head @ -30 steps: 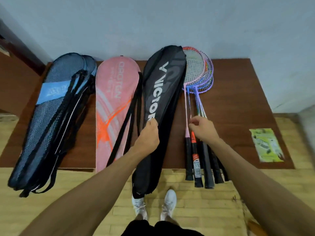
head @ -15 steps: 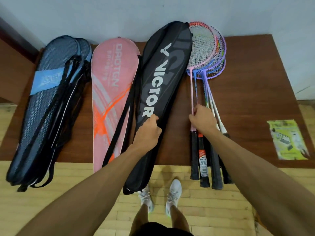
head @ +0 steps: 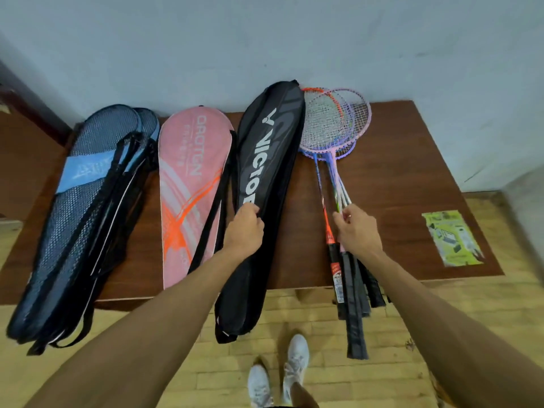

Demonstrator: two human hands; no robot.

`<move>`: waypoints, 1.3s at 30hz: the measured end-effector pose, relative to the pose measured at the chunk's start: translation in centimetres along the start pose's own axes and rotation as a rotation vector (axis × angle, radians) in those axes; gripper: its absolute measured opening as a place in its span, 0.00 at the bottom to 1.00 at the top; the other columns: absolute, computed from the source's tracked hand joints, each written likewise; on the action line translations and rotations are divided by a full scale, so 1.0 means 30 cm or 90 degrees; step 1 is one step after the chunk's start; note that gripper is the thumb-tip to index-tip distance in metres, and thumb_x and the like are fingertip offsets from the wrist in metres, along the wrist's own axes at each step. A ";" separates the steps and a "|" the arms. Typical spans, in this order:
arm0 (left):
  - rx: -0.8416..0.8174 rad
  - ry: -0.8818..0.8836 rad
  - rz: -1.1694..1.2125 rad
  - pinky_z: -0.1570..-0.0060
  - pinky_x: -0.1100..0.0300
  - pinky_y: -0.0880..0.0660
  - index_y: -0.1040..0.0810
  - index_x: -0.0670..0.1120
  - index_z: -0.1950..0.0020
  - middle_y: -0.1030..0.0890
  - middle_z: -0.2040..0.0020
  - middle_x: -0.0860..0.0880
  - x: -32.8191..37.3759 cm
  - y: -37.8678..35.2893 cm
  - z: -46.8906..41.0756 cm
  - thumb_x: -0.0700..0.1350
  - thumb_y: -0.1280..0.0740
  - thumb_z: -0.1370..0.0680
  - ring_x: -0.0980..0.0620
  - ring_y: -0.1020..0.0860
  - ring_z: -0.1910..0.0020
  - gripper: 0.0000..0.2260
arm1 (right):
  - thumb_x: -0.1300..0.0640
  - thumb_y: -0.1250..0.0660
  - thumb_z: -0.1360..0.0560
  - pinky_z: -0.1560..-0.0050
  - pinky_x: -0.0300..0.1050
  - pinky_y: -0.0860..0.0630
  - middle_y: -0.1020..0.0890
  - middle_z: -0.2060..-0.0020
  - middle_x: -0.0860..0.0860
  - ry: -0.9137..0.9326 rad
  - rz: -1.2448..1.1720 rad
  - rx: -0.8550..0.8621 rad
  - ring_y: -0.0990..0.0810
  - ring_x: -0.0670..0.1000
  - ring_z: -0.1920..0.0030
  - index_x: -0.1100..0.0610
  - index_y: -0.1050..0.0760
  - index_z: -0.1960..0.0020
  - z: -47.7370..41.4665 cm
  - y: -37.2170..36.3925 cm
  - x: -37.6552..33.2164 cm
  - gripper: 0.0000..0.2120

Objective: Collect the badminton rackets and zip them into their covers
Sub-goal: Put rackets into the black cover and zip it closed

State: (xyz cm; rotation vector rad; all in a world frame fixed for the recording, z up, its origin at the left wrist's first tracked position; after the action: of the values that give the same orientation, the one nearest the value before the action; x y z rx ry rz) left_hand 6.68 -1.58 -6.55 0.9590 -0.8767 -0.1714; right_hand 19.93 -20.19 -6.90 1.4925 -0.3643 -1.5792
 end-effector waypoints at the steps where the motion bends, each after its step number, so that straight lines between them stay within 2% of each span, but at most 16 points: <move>1: 0.001 -0.008 0.009 0.41 0.50 0.29 0.29 0.42 0.37 0.25 0.38 0.42 0.003 0.005 0.004 0.40 0.42 0.21 0.40 0.25 0.42 0.12 | 0.53 0.39 0.23 0.54 0.51 0.26 0.18 0.63 0.61 -0.006 0.001 0.009 0.20 0.62 0.56 0.61 0.27 0.59 0.038 0.014 0.010 0.12; 4: 0.009 -0.028 0.005 0.44 0.52 0.30 0.28 0.42 0.39 0.24 0.40 0.41 0.012 0.014 0.026 0.40 0.42 0.21 0.39 0.25 0.42 0.11 | 0.57 0.39 0.23 0.51 0.54 0.25 0.18 0.62 0.60 0.007 0.047 0.023 0.19 0.63 0.55 0.58 0.32 0.64 0.163 0.047 0.028 0.11; 7: 0.019 -0.044 -0.006 0.51 0.53 0.31 0.29 0.43 0.48 0.26 0.48 0.42 0.007 0.006 0.068 0.38 0.42 0.22 0.41 0.26 0.51 0.05 | 0.57 0.38 0.23 0.53 0.51 0.28 0.18 0.62 0.59 0.007 0.060 0.019 0.20 0.62 0.56 0.59 0.30 0.61 0.278 0.047 0.058 0.10; 10: 0.030 -0.047 0.001 0.55 0.56 0.34 0.33 0.46 0.53 0.30 0.53 0.46 0.012 -0.007 0.106 0.37 0.42 0.23 0.46 0.30 0.56 0.04 | 0.52 0.38 0.23 0.61 0.42 0.25 0.18 0.67 0.58 -0.019 0.009 0.013 0.19 0.54 0.65 0.60 0.29 0.62 0.371 0.043 0.110 0.13; 11: 0.030 -0.046 0.007 0.55 0.55 0.33 0.33 0.45 0.53 0.30 0.53 0.46 0.021 -0.012 0.115 0.37 0.42 0.23 0.46 0.29 0.56 0.04 | 0.52 0.37 0.22 0.67 0.35 0.28 0.18 0.68 0.57 -0.022 0.010 0.004 0.19 0.51 0.68 0.60 0.29 0.62 0.396 0.044 0.130 0.14; 13: 0.019 -0.046 0.010 0.55 0.53 0.30 0.32 0.45 0.52 0.29 0.53 0.45 0.045 -0.020 0.134 0.37 0.43 0.23 0.44 0.27 0.56 0.04 | 0.51 0.37 0.22 0.71 0.32 0.30 0.18 0.71 0.55 -0.030 0.015 -0.021 0.20 0.47 0.70 0.62 0.28 0.62 0.434 0.044 0.175 0.15; 14: 0.014 -0.053 0.002 0.55 0.52 0.29 0.32 0.44 0.51 0.29 0.53 0.45 0.056 -0.020 0.141 0.36 0.43 0.23 0.44 0.27 0.56 0.04 | 0.51 0.36 0.23 0.69 0.33 0.27 0.18 0.71 0.55 -0.027 0.015 -0.032 0.19 0.49 0.70 0.62 0.27 0.61 0.444 0.043 0.193 0.15; 16: 0.011 -0.064 -0.018 0.53 0.51 0.29 0.32 0.44 0.51 0.29 0.53 0.45 0.078 -0.023 0.155 0.36 0.43 0.22 0.45 0.28 0.56 0.04 | 0.50 0.35 0.23 0.63 0.47 0.22 0.19 0.70 0.57 -0.017 -0.004 -0.055 0.18 0.53 0.68 0.62 0.27 0.62 0.450 0.045 0.223 0.16; 18: 0.019 -0.061 -0.030 0.51 0.50 0.28 0.30 0.43 0.48 0.29 0.52 0.45 0.094 -0.032 0.169 0.36 0.43 0.22 0.46 0.28 0.55 0.05 | 0.49 0.34 0.23 0.64 0.49 0.22 0.19 0.70 0.57 -0.007 -0.015 -0.072 0.18 0.53 0.69 0.62 0.28 0.62 0.446 0.054 0.237 0.16; 21: 0.024 -0.029 -0.030 0.49 0.52 0.28 0.28 0.40 0.45 0.24 0.48 0.43 0.094 -0.046 0.204 0.36 0.41 0.23 0.45 0.26 0.52 0.08 | 0.49 0.36 0.22 0.73 0.36 0.29 0.20 0.72 0.54 0.045 0.040 -0.099 0.21 0.48 0.73 0.60 0.26 0.60 0.441 0.077 0.231 0.15; 23: 0.039 -0.010 -0.015 0.46 0.53 0.27 0.26 0.41 0.43 0.23 0.45 0.41 0.086 -0.050 0.221 0.36 0.40 0.23 0.43 0.24 0.48 0.10 | 0.48 0.36 0.22 0.77 0.33 0.32 0.20 0.73 0.51 0.076 0.039 -0.113 0.23 0.46 0.74 0.57 0.26 0.61 0.421 0.087 0.222 0.14; 26: 0.055 -0.009 0.006 0.43 0.56 0.28 0.24 0.39 0.41 0.21 0.43 0.41 0.071 -0.042 0.247 0.36 0.39 0.23 0.42 0.24 0.43 0.11 | 0.46 0.36 0.22 0.70 0.42 0.26 0.20 0.71 0.51 0.120 0.021 -0.143 0.22 0.48 0.72 0.56 0.26 0.60 0.384 0.079 0.179 0.15; 28: 0.055 -0.006 0.022 0.47 0.60 0.30 0.23 0.39 0.43 0.20 0.45 0.41 0.057 -0.035 0.261 0.36 0.38 0.23 0.44 0.23 0.44 0.10 | 0.46 0.37 0.22 0.66 0.46 0.27 0.19 0.69 0.52 0.137 0.020 -0.163 0.22 0.48 0.69 0.58 0.25 0.58 0.371 0.060 0.135 0.15; 34: 0.030 -0.041 0.063 0.46 0.59 0.26 0.21 0.38 0.42 0.19 0.47 0.41 -0.007 0.009 0.235 0.37 0.33 0.24 0.45 0.21 0.47 0.11 | 0.48 0.38 0.21 0.65 0.41 0.32 0.21 0.74 0.48 0.139 -0.002 -0.191 0.23 0.44 0.71 0.57 0.26 0.58 0.246 -0.039 -0.009 0.14; 37: 0.005 -0.044 0.088 0.47 0.53 0.22 0.21 0.39 0.42 0.19 0.49 0.43 -0.050 0.036 0.198 0.37 0.31 0.25 0.48 0.20 0.50 0.12 | 0.48 0.37 0.21 0.61 0.41 0.33 0.18 0.68 0.53 0.120 -0.009 -0.155 0.23 0.47 0.65 0.59 0.23 0.56 0.159 -0.093 -0.072 0.15; 39: 0.012 -0.037 0.124 0.48 0.52 0.22 0.20 0.40 0.42 0.19 0.49 0.44 -0.085 0.049 0.159 0.38 0.31 0.25 0.49 0.20 0.52 0.12 | 0.50 0.36 0.22 0.59 0.41 0.33 0.18 0.67 0.57 0.088 -0.075 -0.136 0.24 0.45 0.67 0.59 0.24 0.56 0.107 -0.135 -0.117 0.12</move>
State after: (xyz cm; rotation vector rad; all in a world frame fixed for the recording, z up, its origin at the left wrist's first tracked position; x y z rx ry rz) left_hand 1.25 -2.52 -5.61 0.8846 -1.0205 -0.0245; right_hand 14.91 -16.47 -6.92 1.4677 -0.0283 -1.5432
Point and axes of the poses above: each hand's wrist, its own z-axis away from the middle knuckle, its own y-axis out of the back of the hand, x = y × z, the point moved 1 cm from there along -z, towards the middle knuckle
